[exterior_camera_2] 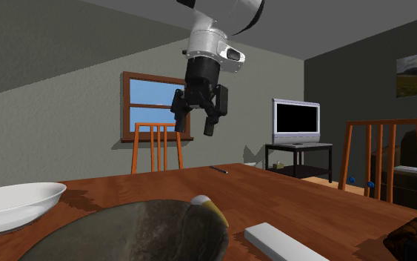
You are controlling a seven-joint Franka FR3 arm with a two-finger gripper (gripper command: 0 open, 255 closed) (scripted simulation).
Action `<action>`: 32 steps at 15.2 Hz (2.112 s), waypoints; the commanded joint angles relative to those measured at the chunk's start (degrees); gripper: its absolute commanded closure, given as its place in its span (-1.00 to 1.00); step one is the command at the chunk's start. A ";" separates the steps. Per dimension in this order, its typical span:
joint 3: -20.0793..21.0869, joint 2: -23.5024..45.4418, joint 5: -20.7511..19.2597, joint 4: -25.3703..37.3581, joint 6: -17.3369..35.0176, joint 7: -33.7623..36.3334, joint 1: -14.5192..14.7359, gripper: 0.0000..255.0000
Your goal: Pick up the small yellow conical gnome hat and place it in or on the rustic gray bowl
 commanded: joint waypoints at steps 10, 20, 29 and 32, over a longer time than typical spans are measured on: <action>-3.34 14.79 -2.72 14.71 1.81 16.08 0.88 -1.00; -3.29 15.39 -2.80 12.11 5.03 16.08 1.18 -1.00; -3.29 15.39 -2.80 12.12 5.02 16.08 1.18 1.00; -3.29 15.39 -2.80 12.12 5.02 16.08 1.18 1.00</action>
